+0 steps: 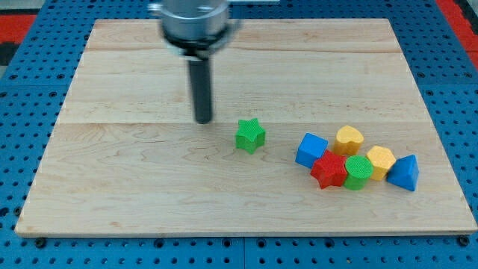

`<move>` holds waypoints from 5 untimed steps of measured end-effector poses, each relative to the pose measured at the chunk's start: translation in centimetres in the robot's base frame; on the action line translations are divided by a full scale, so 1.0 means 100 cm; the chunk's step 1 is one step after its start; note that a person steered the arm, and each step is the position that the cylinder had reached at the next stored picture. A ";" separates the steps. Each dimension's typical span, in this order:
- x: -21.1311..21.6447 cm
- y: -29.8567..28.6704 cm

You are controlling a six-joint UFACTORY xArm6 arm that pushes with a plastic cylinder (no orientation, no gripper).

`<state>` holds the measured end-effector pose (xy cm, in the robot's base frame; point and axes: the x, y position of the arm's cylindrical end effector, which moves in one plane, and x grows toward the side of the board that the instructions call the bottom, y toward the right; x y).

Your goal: Move the red circle to the top right of the green star

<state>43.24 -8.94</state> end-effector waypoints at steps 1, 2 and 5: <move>0.013 0.044; 0.021 0.161; -0.237 0.109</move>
<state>19.51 1.95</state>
